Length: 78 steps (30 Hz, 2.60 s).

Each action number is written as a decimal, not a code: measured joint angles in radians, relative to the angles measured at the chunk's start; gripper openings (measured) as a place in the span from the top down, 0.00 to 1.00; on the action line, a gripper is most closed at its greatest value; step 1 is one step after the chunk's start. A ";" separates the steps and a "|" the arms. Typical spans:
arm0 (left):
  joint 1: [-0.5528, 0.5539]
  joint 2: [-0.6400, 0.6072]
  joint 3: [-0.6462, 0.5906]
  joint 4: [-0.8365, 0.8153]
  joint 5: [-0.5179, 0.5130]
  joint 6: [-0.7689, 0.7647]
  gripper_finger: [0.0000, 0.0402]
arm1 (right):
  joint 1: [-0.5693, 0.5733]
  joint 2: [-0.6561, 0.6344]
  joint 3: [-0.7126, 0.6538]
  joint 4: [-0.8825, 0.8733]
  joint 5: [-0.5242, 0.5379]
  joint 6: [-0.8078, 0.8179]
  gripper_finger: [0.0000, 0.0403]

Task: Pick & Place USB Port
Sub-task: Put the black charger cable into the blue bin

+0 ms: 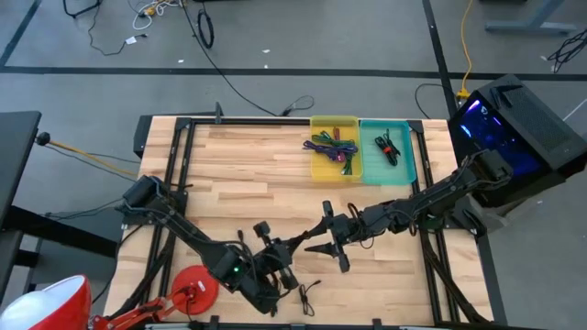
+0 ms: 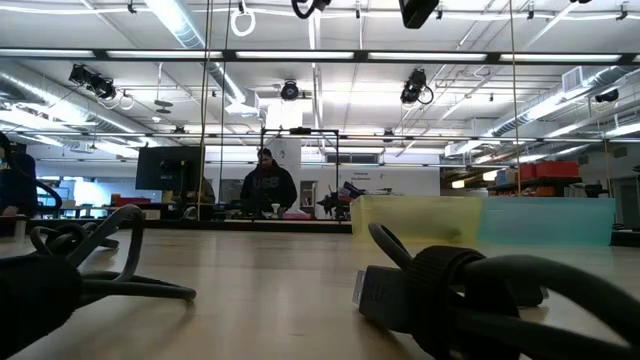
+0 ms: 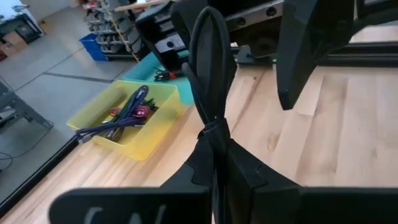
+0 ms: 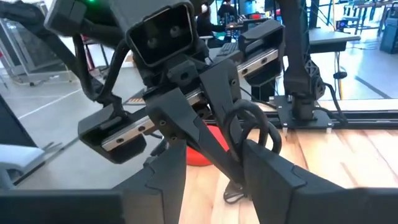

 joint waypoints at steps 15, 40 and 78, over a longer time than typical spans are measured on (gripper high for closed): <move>-0.022 -0.015 0.000 -0.039 -0.043 0.017 0.95 | -0.005 -0.001 0.004 -0.027 0.036 0.014 0.65; -0.034 -0.017 0.002 -0.029 -0.012 0.012 0.96 | -0.011 0.001 0.001 -0.029 0.028 0.020 0.69; -0.171 -0.121 0.001 -0.582 -0.021 -0.338 0.70 | -0.103 -0.283 0.002 -0.733 0.381 0.161 1.00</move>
